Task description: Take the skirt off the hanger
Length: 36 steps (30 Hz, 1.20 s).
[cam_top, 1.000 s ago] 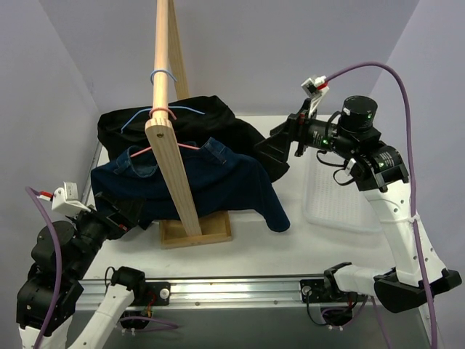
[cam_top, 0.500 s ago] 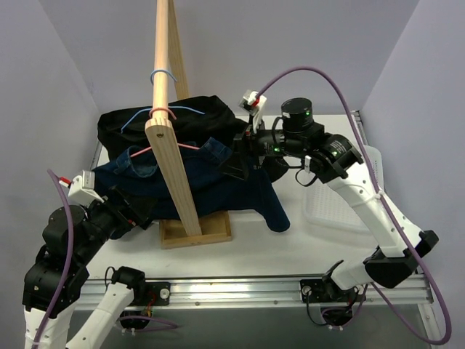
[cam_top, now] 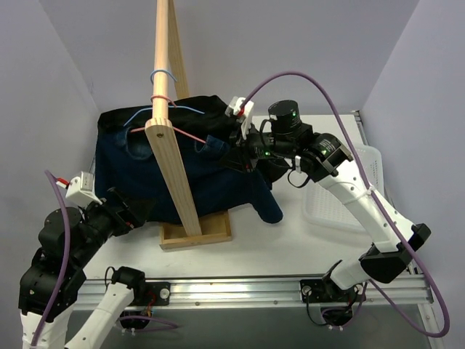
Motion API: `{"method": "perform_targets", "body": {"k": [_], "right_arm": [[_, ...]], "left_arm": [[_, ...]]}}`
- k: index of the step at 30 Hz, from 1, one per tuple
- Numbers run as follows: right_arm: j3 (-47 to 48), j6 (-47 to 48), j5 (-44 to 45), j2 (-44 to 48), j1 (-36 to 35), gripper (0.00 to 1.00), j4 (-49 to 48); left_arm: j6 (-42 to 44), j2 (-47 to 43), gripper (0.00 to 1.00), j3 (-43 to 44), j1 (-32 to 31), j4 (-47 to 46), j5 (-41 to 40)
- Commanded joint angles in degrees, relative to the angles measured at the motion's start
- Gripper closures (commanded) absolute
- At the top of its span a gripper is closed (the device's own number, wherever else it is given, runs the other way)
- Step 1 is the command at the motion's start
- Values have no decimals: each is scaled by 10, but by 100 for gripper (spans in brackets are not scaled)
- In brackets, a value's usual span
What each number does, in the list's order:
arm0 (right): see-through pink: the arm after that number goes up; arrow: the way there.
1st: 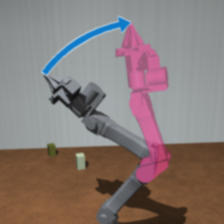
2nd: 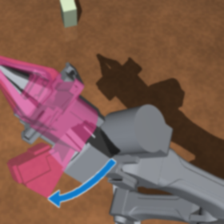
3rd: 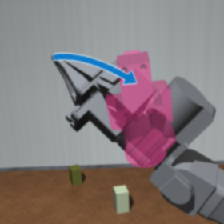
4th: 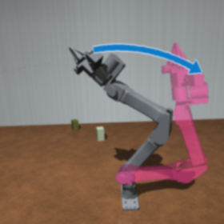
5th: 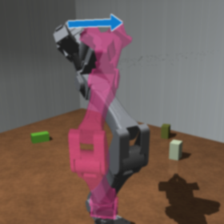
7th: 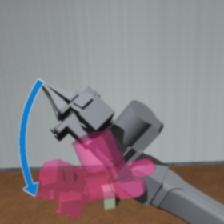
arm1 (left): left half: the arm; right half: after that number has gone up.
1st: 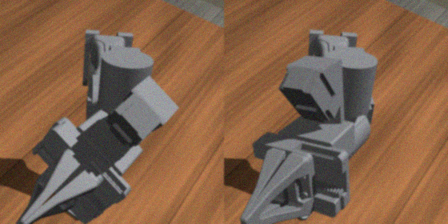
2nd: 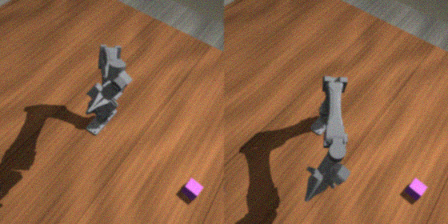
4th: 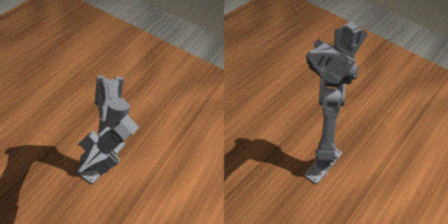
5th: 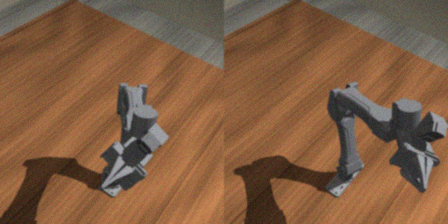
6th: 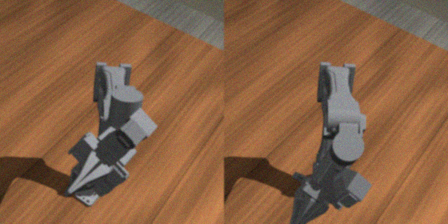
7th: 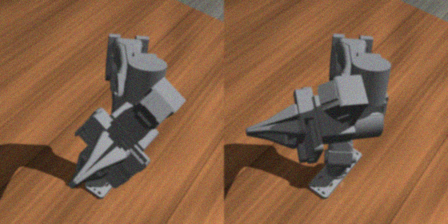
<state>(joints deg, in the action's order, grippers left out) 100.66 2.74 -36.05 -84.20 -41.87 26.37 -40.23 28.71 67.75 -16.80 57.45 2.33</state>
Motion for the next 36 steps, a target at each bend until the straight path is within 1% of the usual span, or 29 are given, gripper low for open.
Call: {"method": "perform_targets", "body": {"k": [1,2,7,13,16,19,20,24,33,36], "right_arm": [[18,15,27,1,-8,98,-4],[19,18,21,1,-9,100,-4],[47,25,29,-17,-17,100,4],[73,63,37,-34,-42,100,14],[107,78,31,-46,-54,100,31],[150,89,21,-65,-60,100,48],[175,90,21,-70,-62,100,57],[225,91,26,-97,-77,100,68],[272,84,51,-148,-97,100,83],[283,82,68,-149,-110,100,76]], "left_arm": [[16,5,9,26,-2,8,-3],[16,6,9,26,-2,8,-2],[21,13,10,38,-2,14,-7],[24,21,10,57,-2,19,-7],[23,18,10,55,-2,19,-4],[22,18,12,50,-2,19,0],[22,20,12,52,-2,19,1],[26,27,13,58,-2,17,8],[50,39,18,92,-2,25,13],[54,40,18,101,-2,23,11]]}}
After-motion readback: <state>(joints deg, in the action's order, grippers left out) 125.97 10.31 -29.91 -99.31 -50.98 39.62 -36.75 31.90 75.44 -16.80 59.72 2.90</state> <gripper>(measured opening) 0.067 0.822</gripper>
